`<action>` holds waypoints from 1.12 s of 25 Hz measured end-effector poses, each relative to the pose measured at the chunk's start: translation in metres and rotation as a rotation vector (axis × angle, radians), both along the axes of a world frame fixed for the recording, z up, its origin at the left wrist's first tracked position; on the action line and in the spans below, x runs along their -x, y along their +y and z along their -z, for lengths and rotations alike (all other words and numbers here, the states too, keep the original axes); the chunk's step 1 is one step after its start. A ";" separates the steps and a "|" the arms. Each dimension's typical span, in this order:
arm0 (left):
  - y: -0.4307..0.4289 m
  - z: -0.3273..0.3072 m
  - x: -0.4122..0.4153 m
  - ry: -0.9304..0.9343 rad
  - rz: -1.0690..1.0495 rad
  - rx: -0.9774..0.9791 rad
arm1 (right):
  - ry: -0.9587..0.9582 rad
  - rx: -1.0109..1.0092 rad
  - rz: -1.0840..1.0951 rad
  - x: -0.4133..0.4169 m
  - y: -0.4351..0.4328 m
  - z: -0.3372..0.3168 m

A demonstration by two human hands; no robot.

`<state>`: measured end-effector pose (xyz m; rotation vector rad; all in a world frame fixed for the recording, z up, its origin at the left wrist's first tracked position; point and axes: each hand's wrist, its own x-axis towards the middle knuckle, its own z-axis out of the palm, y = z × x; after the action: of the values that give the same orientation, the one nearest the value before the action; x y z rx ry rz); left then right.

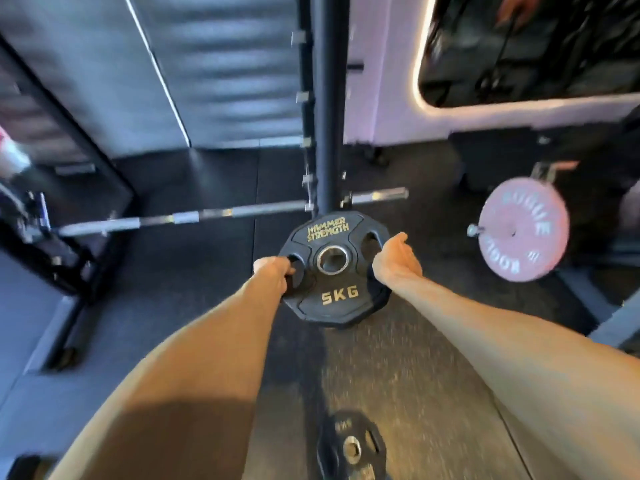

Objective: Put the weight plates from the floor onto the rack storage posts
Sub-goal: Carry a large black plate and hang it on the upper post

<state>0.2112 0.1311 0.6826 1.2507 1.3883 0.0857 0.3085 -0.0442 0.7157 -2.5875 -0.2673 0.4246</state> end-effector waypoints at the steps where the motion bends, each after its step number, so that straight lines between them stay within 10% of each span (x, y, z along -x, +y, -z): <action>1: -0.002 -0.045 -0.006 -0.032 0.007 0.002 | -0.046 -0.036 0.012 -0.006 -0.002 -0.042; 14: -0.060 -0.591 -0.098 -0.852 -0.030 -0.810 | -0.569 -0.903 0.124 -0.096 -0.070 -0.531; 28: -0.084 -0.617 -0.246 -1.072 -0.123 -1.146 | -0.566 -1.319 0.037 -0.250 -0.077 -0.571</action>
<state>0.4572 0.0466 1.2992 1.5861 0.3648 1.5650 0.5587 -0.1212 1.2865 -1.3308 -0.4763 -0.4222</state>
